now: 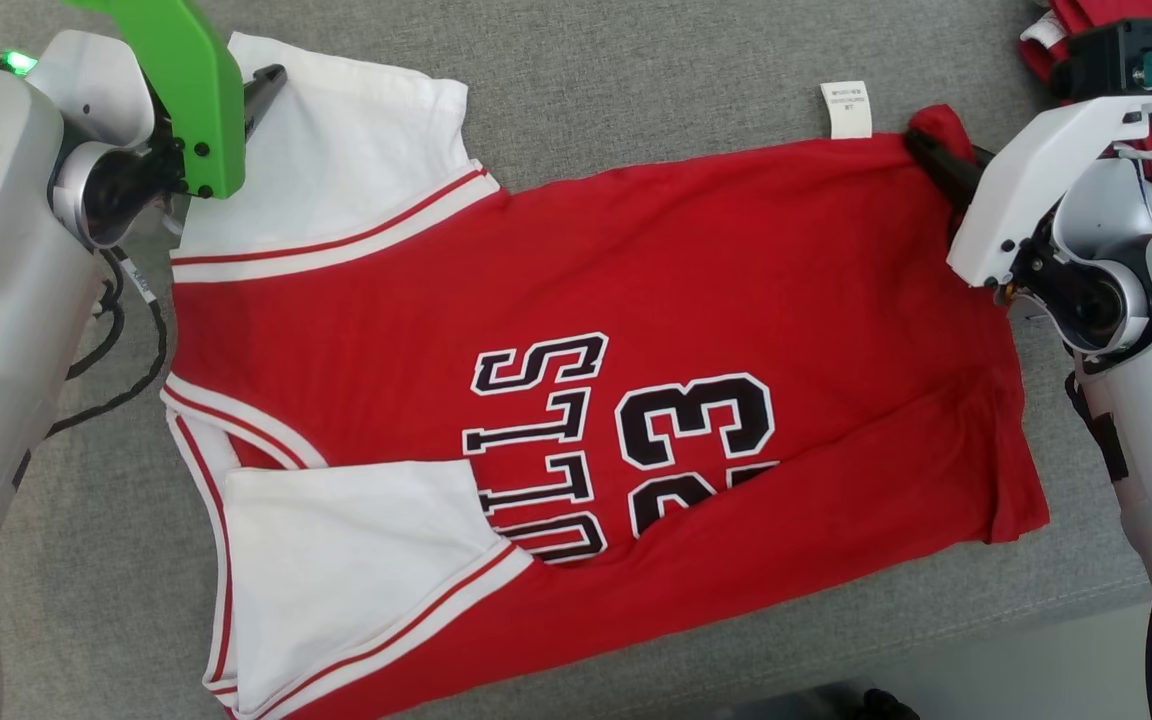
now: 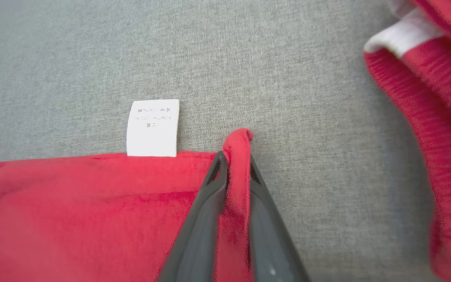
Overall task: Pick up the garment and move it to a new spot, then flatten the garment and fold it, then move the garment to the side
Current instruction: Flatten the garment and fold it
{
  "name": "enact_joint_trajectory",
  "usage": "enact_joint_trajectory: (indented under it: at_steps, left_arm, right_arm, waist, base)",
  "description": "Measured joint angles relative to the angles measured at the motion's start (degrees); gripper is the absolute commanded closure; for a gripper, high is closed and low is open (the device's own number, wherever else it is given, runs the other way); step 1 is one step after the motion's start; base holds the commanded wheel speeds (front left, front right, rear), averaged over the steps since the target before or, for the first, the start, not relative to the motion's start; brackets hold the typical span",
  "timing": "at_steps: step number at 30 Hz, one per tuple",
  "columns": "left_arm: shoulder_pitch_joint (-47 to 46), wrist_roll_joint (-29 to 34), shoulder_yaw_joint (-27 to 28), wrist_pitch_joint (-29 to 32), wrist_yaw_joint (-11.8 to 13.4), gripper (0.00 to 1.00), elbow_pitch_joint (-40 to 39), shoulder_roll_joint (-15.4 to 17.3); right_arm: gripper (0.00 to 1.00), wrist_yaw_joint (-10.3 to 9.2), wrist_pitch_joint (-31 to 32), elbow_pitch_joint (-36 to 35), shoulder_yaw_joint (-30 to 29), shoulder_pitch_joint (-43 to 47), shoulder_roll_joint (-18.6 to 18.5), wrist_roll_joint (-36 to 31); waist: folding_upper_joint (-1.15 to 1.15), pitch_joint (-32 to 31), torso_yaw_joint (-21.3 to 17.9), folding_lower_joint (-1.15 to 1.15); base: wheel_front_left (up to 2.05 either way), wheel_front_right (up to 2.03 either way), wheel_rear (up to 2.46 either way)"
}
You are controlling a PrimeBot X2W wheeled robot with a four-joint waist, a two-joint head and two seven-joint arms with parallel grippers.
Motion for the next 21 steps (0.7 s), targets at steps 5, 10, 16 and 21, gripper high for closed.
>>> enact_joint_trajectory:
  at_steps: [5, 10, 16, 21]
  left_arm:
    - [-0.3, -1.7, -2.0, -1.4, 0.0, 1.00, 0.4, 0.0]
    - [-0.8, -2.6, -3.1, -4.0, 0.0, 1.00, 1.6, 0.7]
    - [-0.9, -4.4, -5.0, -6.0, -0.2, 1.00, 2.7, 1.1]
    - [-0.8, -5.4, -6.4, -6.8, -0.2, 1.00, 3.3, 1.4]
  right_arm:
    - [1.00, 0.00, -1.9, 0.3, 0.9, 0.0, -0.3, 0.5]
    - [1.00, -0.01, -5.3, 1.3, 0.9, 0.1, -1.0, 0.5]
    - [1.00, 0.00, -9.4, 3.7, 0.7, 0.2, -1.5, -0.1]
    - [1.00, 0.00, -10.9, 6.7, 0.8, 0.2, -1.8, -0.8]
  waist:
    - [0.00, -0.6, 0.1, 0.00]
    - [0.00, -1.7, 0.7, 0.00]
    - [0.00, -3.5, 1.6, 0.00]
    - [0.00, -5.0, 2.3, 0.00]
  base:
    - [0.00, 0.00, 0.00]
    - [0.00, 0.00, 0.00]
    - [0.00, 0.00, 0.00]
    - [0.00, 0.00, 0.00]
